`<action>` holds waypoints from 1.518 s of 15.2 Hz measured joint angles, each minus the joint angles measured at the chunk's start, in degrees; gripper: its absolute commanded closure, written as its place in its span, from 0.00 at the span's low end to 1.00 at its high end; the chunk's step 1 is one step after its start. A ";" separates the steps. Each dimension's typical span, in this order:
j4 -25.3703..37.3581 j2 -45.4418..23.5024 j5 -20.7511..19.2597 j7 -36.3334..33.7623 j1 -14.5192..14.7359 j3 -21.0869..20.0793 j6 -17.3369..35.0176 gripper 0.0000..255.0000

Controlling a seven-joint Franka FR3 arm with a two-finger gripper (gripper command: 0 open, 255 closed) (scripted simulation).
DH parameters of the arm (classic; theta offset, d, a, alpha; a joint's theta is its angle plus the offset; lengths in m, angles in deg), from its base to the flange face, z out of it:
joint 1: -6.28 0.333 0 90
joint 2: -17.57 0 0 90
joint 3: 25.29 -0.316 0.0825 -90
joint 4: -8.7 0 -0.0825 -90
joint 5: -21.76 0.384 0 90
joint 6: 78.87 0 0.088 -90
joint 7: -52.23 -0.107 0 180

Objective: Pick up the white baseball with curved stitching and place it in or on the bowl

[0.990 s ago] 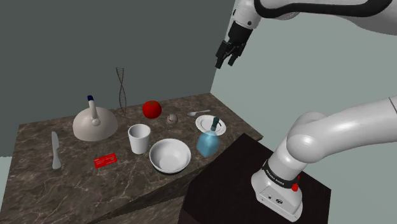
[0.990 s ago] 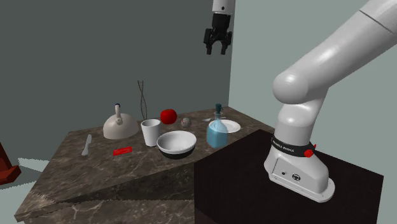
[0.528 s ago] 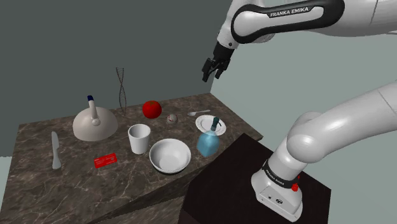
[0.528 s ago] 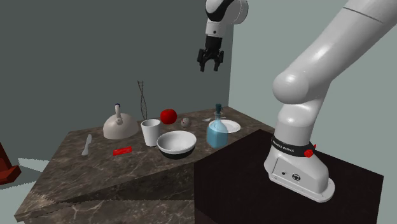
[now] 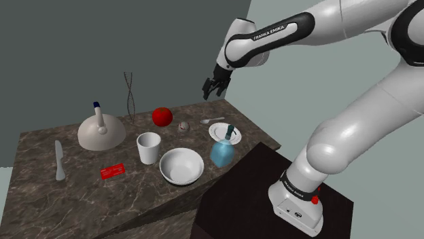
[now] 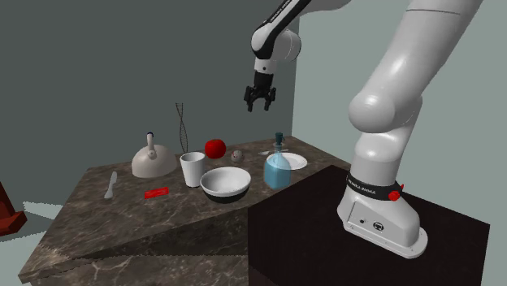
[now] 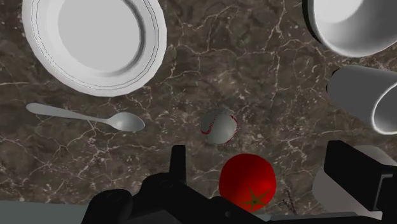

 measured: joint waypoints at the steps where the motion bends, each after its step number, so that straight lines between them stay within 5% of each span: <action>1: 0.28 -1.91 0.56 0.31 0.19 0.08 1.60 0.00; 12: 9.55 -26.69 9.89 6.86 0.83 -0.75 16.57 0.00; 18: 17.94 -39.90 14.01 10.05 -0.69 -3.12 21.11 0.00; 23: 20.47 -44.40 14.78 10.69 -1.01 -3.92 23.09 0.00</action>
